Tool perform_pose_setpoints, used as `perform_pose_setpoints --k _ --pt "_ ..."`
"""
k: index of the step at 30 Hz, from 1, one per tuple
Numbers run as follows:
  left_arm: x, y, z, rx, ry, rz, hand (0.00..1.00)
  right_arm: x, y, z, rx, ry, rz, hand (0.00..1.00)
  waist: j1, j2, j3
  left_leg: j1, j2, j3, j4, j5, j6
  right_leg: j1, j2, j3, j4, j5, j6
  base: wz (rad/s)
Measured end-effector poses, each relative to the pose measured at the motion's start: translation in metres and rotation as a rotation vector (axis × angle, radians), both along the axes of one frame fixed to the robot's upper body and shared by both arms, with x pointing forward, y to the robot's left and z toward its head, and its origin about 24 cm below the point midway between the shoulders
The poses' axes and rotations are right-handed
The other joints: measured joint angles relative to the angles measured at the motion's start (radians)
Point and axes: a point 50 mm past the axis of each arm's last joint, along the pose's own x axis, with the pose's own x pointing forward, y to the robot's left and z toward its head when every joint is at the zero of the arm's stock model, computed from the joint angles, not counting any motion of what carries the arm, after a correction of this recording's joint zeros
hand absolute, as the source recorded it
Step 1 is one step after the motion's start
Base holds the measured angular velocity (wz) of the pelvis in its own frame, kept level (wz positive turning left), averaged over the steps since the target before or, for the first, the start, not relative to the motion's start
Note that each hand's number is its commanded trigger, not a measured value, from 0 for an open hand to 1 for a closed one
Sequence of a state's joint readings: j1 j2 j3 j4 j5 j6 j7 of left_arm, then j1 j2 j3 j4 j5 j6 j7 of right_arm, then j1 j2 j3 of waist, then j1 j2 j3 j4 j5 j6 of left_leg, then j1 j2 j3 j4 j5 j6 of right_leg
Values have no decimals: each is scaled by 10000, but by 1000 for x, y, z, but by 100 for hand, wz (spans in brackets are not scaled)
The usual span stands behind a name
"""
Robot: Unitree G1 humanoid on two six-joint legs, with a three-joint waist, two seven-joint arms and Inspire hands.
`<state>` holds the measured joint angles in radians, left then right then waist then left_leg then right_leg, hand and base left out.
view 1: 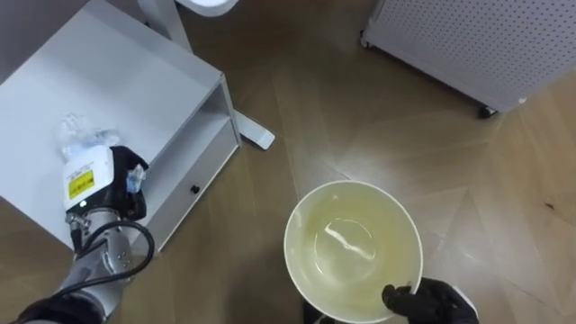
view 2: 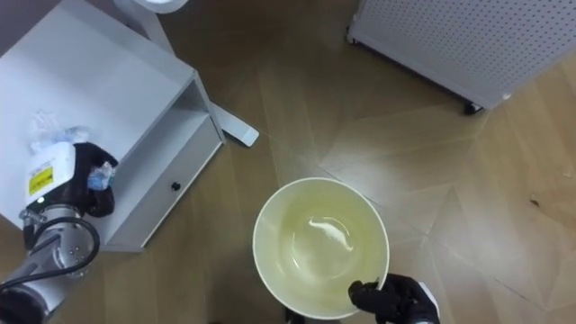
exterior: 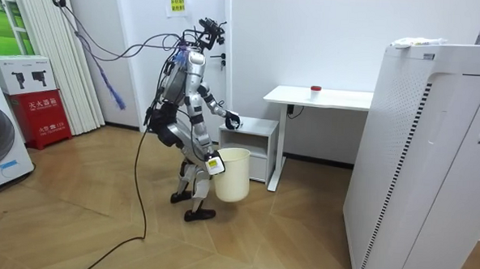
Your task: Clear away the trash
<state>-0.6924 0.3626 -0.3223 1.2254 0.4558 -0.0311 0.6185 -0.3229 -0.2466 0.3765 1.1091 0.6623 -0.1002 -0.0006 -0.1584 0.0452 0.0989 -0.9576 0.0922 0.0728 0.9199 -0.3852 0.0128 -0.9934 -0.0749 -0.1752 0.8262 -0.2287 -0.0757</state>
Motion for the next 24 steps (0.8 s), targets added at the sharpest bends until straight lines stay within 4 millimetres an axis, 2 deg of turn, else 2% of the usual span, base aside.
perform_pose_setpoints --k 9,11,16,20,24 --pt "-14 0 -23 176 1216 -54 100 -3 0 -3 -32 230 -10 100 21 0 0 240 1 103 -1 23 10 161 -56 76 78 6 -6 0" --pt "-19 -3 -31 60 1454 -78 100 -5 1 -5 -1 338 7 100 21 4 2 419 6 113 -48 22 7 320 -40 92 45 5 -6 0" --pt "-21 -13 -37 -61 1544 -312 100 -4 4 -6 -93 370 242 100 119 17 3 634 17 86 -197 43 -23 577 19 57 -149 23 2 0" --pt "-17 -29 -34 -298 934 -886 100 -6 3 -8 -227 442 202 100 349 31 3 994 -5 88 -452 65 -53 919 36 42 -337 22 2 1" --pt "-11 -44 -23 -292 -54 -1609 100 -7 9 -9 -268 389 473 100 373 43 4 1330 -21 93 -780 137 -75 1258 41 -14 -644 33 13 3"
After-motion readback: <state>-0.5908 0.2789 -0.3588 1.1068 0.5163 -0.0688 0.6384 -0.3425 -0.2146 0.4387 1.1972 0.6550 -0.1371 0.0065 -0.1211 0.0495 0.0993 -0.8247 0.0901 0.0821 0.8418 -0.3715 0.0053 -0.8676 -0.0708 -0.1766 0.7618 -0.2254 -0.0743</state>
